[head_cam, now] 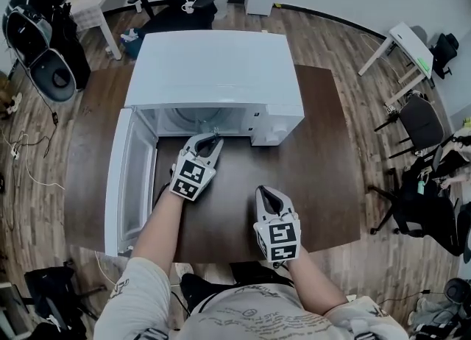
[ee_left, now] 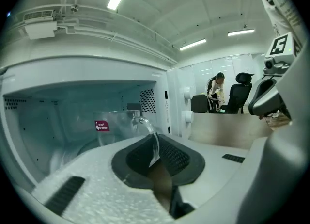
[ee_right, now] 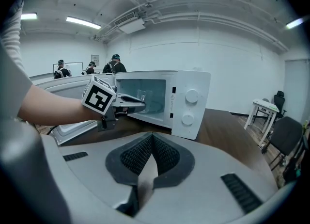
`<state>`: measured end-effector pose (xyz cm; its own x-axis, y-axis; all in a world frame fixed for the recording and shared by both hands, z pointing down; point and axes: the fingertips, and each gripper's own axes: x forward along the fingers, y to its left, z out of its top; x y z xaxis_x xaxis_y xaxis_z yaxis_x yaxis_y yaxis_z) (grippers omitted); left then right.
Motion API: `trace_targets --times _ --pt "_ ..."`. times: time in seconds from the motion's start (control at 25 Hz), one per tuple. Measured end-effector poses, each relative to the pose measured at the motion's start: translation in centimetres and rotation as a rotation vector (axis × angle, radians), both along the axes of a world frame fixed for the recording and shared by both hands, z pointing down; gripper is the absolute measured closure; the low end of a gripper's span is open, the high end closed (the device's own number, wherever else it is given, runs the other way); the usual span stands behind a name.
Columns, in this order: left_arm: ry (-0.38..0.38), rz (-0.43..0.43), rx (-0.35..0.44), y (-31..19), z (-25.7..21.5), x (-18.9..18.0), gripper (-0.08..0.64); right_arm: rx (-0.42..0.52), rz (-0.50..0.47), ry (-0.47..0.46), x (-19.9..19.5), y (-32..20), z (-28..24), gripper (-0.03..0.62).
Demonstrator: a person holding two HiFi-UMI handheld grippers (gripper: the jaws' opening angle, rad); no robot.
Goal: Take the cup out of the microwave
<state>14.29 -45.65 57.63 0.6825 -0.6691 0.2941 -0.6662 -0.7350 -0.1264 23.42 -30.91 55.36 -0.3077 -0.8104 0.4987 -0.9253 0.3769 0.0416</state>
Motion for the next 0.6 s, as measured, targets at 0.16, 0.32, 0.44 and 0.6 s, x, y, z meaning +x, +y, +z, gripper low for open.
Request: trace_targets --times 0.16,0.32,0.44,0.6 --pt "0.015 -0.021 -0.018 2.8 -0.9 -1.0 0.514 0.021 -0.007 -0.02 -1.4 0.2 -1.1 0.584" --pt "0.059 -0.059 -0.027 5.6 -2.6 -2.2 0.514 0.045 -0.017 -0.05 -3.2 0.5 -2.3 0.584" --pt "0.062 -0.056 -0.036 8.3 -3.6 -2.5 0.514 0.063 -0.031 -0.061 -4.3 0.8 -3.2 0.584" --pt "0.078 -0.049 -0.021 11.6 -6.1 -2.7 0.514 0.107 -0.044 -0.091 -5.7 0.8 -5.2 0.584"
